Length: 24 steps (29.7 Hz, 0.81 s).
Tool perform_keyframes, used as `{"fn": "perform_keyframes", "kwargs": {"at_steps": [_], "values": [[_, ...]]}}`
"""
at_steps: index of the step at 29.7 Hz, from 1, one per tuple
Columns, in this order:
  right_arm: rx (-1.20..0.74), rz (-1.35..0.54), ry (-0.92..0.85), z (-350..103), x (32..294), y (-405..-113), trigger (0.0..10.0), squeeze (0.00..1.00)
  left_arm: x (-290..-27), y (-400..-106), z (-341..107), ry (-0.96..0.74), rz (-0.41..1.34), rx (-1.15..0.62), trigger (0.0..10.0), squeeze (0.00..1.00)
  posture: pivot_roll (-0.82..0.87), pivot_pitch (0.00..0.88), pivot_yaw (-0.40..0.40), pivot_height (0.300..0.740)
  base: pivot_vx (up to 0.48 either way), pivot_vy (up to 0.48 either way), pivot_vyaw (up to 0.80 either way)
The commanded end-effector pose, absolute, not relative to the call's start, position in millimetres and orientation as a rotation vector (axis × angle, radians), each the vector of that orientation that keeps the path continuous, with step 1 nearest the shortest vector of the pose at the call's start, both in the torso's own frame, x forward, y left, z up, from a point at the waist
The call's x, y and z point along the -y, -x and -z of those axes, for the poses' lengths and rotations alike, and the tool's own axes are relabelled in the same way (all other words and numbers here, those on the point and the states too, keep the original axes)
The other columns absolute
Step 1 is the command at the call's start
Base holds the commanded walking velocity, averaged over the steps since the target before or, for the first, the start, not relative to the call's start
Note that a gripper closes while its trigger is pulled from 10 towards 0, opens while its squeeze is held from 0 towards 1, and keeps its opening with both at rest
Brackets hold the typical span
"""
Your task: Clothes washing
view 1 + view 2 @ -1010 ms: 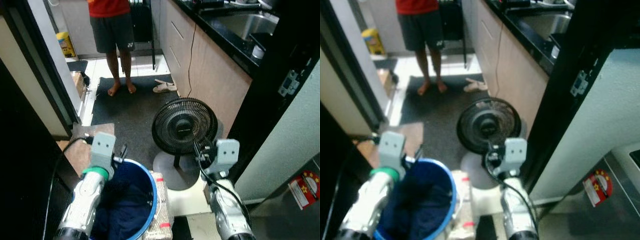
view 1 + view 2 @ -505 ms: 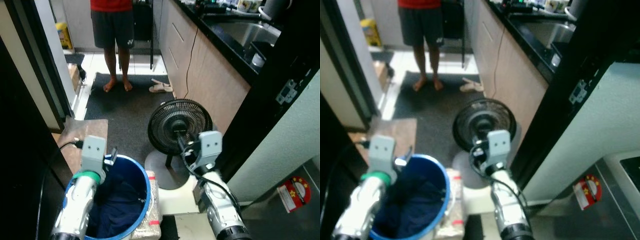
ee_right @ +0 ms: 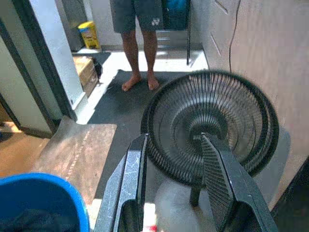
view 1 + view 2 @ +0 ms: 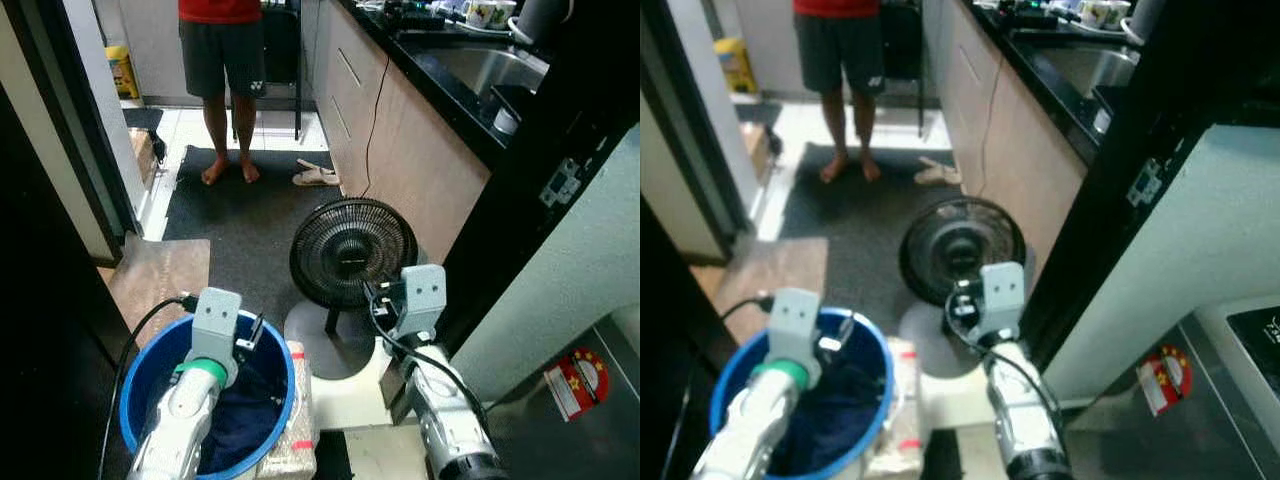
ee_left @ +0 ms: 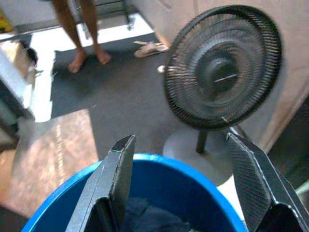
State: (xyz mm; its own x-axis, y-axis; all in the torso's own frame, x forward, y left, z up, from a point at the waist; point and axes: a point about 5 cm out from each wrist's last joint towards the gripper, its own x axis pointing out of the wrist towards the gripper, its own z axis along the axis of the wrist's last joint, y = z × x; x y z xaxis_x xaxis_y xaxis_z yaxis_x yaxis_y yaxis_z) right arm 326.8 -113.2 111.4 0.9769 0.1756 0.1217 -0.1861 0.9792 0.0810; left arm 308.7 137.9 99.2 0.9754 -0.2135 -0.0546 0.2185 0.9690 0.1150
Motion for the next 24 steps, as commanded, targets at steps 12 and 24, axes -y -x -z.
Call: {"fn": "perform_keyframes", "kwargs": {"at_steps": [12,24], "values": [[0.087,-0.128,-0.151,-107,113,-328,10.0,0.0,-141,-314,-110,-0.176,0.247,-0.043,10.0,0.0,0.02,0.083,0.049,0.74,0.0,0.0,0.0],[0.056,-0.149,-0.173,-97,99,-320,10.0,0.0,-146,-313,-106,-0.194,0.236,-0.058,10.0,0.0,0.03,0.057,0.043,0.74,0.0,0.0,0.0]]}}
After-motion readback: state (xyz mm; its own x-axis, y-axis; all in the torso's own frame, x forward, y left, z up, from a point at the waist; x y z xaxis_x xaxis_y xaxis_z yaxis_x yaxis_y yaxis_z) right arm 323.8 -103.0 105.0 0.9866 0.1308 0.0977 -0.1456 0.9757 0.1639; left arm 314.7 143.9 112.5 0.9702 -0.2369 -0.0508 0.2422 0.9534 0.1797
